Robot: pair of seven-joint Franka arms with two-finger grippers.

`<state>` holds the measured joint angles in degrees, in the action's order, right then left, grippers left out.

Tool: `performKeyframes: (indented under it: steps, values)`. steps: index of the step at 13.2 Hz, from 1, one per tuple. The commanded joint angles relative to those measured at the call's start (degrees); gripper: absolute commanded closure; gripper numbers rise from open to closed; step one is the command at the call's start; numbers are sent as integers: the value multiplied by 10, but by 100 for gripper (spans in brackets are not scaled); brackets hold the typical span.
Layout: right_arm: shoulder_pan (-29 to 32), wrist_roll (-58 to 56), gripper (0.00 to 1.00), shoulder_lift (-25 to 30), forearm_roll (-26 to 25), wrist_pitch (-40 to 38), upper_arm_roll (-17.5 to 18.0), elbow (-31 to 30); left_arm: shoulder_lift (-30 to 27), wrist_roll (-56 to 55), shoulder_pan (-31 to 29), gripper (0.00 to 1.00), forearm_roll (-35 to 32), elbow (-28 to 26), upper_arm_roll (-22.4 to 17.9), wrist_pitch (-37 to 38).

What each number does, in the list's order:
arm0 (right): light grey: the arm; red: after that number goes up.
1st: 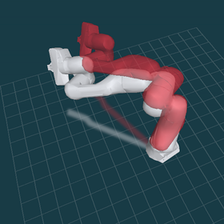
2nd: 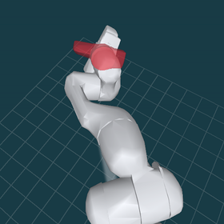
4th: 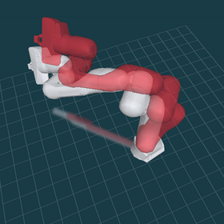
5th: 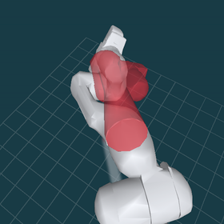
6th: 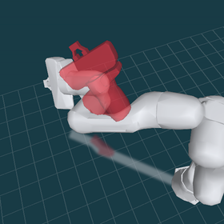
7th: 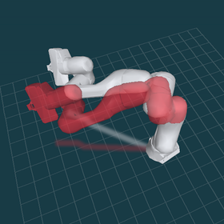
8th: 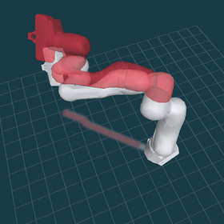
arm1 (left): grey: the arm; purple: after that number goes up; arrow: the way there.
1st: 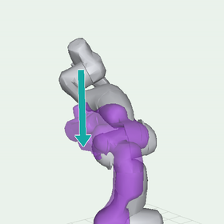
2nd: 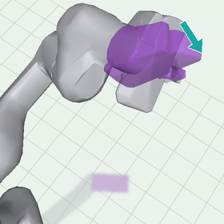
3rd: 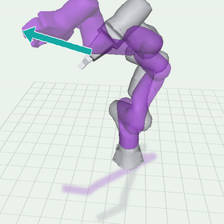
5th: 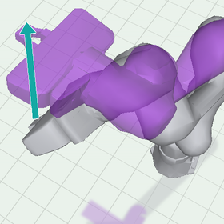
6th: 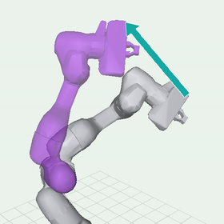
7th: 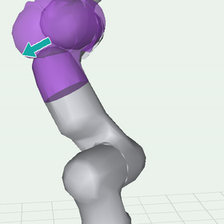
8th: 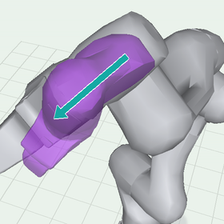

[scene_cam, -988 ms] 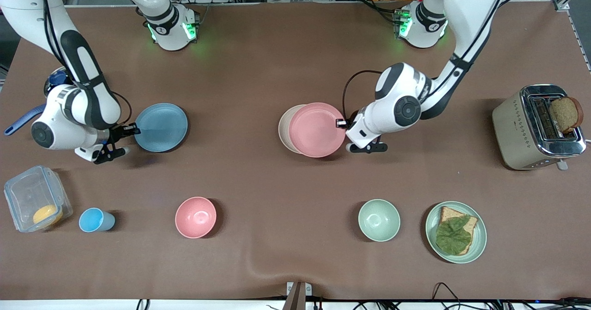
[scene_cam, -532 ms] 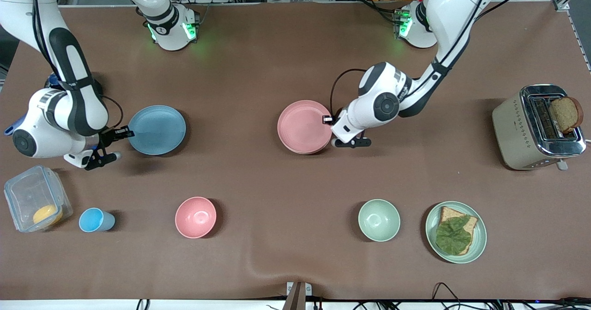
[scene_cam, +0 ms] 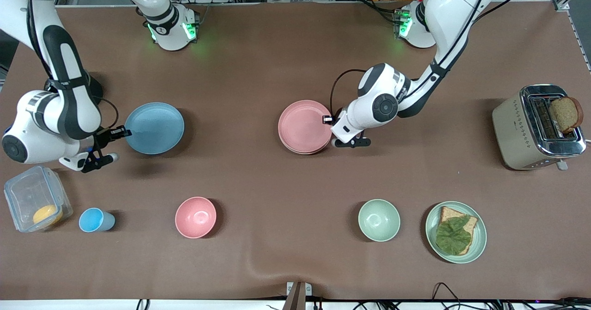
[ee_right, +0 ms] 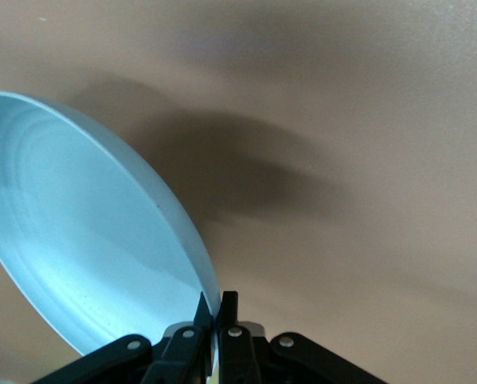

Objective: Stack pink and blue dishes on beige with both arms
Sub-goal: 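Open the left gripper and withdraw while the right gripper lifts the blue plate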

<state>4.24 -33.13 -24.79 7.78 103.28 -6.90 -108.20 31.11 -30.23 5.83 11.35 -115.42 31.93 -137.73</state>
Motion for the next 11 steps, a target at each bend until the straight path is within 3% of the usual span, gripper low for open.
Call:
performKeyframes:
  steps: [1,7,8,9,10,11]
  values:
    - [-6,14,100,-14,18,-39,-2,39,-2,-3,1,100,9,-11,1,-23]
    - [-34,63,100,-17,26,-115,-2,99,15,-3,1,100,9,-9,1,-39]
    - [-41,73,100,-17,26,-124,-2,107,15,-3,1,70,9,-7,1,-39]
    - [-45,77,100,-17,28,-133,-2,112,16,-3,1,10,8,-5,1,-39]
    - [-45,77,100,-17,34,-140,-2,119,15,-4,2,0,6,-3,1,-39]
    - [-45,77,100,-17,36,-143,-2,121,11,-4,1,0,5,-3,2,-38]
